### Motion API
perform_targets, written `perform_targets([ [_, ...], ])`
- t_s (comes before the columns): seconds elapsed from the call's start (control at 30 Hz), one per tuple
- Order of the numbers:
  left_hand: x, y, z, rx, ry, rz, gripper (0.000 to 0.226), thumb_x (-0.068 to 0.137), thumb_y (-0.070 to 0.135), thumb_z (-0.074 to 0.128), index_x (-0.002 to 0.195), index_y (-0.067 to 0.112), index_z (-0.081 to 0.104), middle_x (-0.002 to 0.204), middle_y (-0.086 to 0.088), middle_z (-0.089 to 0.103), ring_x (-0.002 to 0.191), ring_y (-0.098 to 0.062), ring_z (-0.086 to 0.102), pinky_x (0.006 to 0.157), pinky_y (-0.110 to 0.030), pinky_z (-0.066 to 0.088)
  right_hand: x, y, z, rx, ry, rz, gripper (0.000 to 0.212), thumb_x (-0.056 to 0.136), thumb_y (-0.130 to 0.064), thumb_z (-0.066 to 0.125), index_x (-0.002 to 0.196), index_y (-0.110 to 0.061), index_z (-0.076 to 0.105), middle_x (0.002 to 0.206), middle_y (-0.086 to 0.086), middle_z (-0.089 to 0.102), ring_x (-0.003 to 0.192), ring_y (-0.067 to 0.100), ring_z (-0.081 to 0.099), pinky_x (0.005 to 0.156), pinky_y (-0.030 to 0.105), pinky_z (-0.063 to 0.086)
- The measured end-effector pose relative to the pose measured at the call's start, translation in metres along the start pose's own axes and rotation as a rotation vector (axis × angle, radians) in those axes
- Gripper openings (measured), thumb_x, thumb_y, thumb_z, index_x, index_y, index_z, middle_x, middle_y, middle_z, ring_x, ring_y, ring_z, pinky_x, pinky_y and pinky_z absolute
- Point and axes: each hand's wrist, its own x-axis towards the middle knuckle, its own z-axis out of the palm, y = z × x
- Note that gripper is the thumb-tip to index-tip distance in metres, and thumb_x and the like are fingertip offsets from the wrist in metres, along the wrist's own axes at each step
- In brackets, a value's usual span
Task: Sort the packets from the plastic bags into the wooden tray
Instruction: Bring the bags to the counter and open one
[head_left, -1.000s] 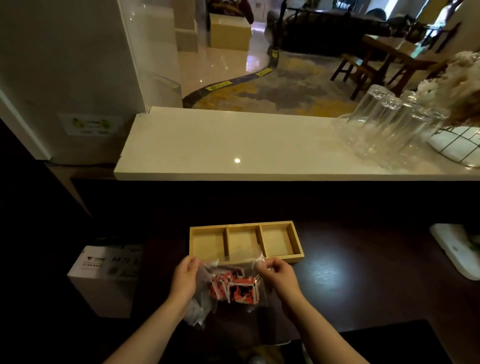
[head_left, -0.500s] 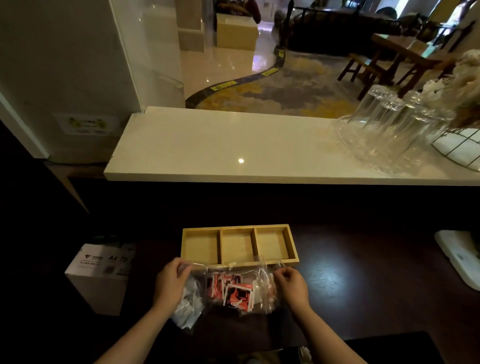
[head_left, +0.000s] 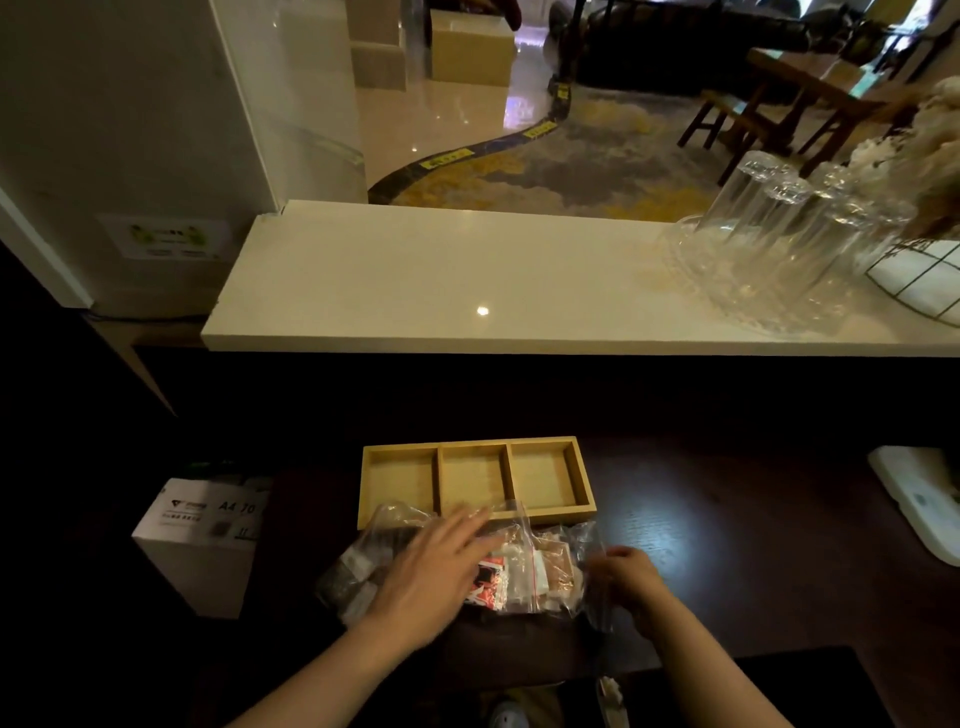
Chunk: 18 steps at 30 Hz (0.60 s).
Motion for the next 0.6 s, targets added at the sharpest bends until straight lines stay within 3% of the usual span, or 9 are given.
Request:
perform_targets([
  [0.1, -0.003, 0.001, 0.018, 0.115, -0.131, 0.1, 0.05, 0.094, 0.03, 0.039, 0.141, 0.043, 0.026, 0.154, 0.015, 0.007, 0.145, -0.015, 0.013, 0.111, -0.044, -0.001, -0.009, -0.006, -0.016, 0.25, -0.201, 0.072, 0.019, 0.087, -0.004, 0.059, 0.105, 0.001, 0.063, 0.087, 0.016, 0.068, 0.073, 0.025, 0.063, 0.063, 0.033, 0.051],
  [0.17, -0.005, -0.003, 0.023, 0.122, -0.271, 0.098, 0.053, 0.097, 0.028, 0.039, 0.145, 0.038, 0.02, 0.157, 0.012, 0.003, 0.147, -0.018, 0.004, 0.108, -0.042, -0.015, -0.015, -0.01, -0.02, 0.291, -0.272, 0.054, 0.02, 0.086, -0.002, 0.06, 0.105, 0.002, 0.063, 0.073, 0.009, 0.067, 0.061, 0.017, 0.059, 0.058, 0.029, 0.05],
  [0.23, -0.006, -0.008, 0.024, 0.123, -0.371, 0.067, 0.055, 0.097, 0.027, 0.039, 0.147, 0.038, 0.016, 0.159, 0.01, 0.001, 0.147, -0.016, -0.003, 0.109, -0.038, -0.019, -0.024, -0.018, -0.019, 0.295, -0.306, -0.007, 0.024, 0.082, -0.005, 0.066, 0.104, 0.002, 0.064, 0.073, 0.006, 0.068, 0.063, 0.016, 0.057, 0.062, 0.03, 0.048],
  [0.3, -0.001, -0.006, 0.022, 0.049, -0.392, 0.004, 0.046, 0.097, 0.032, 0.039, 0.142, 0.038, 0.03, 0.159, 0.01, 0.01, 0.147, -0.014, 0.004, 0.116, -0.039, -0.009, -0.034, -0.029, -0.014, 0.299, -0.351, -0.095, 0.024, 0.08, -0.008, 0.068, 0.102, 0.001, 0.066, 0.084, 0.012, 0.069, 0.075, 0.024, 0.061, 0.074, 0.036, 0.05],
  [0.37, 0.012, 0.01, 0.013, -0.151, -0.283, -0.112, 0.033, 0.096, 0.034, 0.042, 0.128, 0.032, 0.051, 0.15, 0.009, 0.034, 0.141, -0.014, 0.025, 0.119, -0.04, 0.015, -0.05, -0.043, -0.003, 0.24, -0.357, -0.199, 0.015, 0.08, -0.01, 0.069, 0.092, -0.001, 0.068, 0.085, 0.013, 0.069, 0.079, 0.027, 0.061, 0.074, 0.036, 0.051],
  [0.47, 0.036, 0.044, -0.015, -0.559, -0.056, -0.356, 0.017, 0.092, 0.033, 0.05, 0.101, 0.022, 0.06, 0.111, 0.005, 0.058, 0.104, -0.012, 0.056, 0.091, -0.028, 0.049, -0.07, -0.057, 0.026, 0.092, -0.318, -0.342, 0.007, 0.08, -0.011, 0.071, 0.082, -0.004, 0.069, 0.076, 0.007, 0.07, 0.073, 0.022, 0.066, 0.068, 0.032, 0.054],
  [0.53, 0.047, 0.058, -0.026, -0.878, -0.07, -0.481, 0.023, 0.088, 0.039, 0.056, 0.094, 0.017, 0.057, 0.099, -0.001, 0.065, 0.087, -0.017, 0.066, 0.076, -0.027, 0.057, -0.076, -0.059, 0.045, 0.01, -0.279, -0.402, 0.01, 0.081, -0.013, 0.071, 0.084, -0.005, 0.067, 0.078, 0.009, 0.07, 0.074, 0.024, 0.068, 0.071, 0.036, 0.056],
  [0.6, 0.049, 0.059, -0.029, -0.977, -0.088, -0.58, 0.029, 0.086, 0.042, 0.06, 0.093, 0.014, 0.055, 0.094, -0.004, 0.067, 0.081, -0.019, 0.069, 0.072, -0.033, 0.06, -0.078, -0.059, 0.057, -0.07, -0.197, -0.458, 0.008, 0.083, -0.014, 0.069, 0.086, -0.006, 0.065, 0.081, 0.011, 0.071, 0.073, 0.025, 0.07, 0.069, 0.035, 0.058],
])
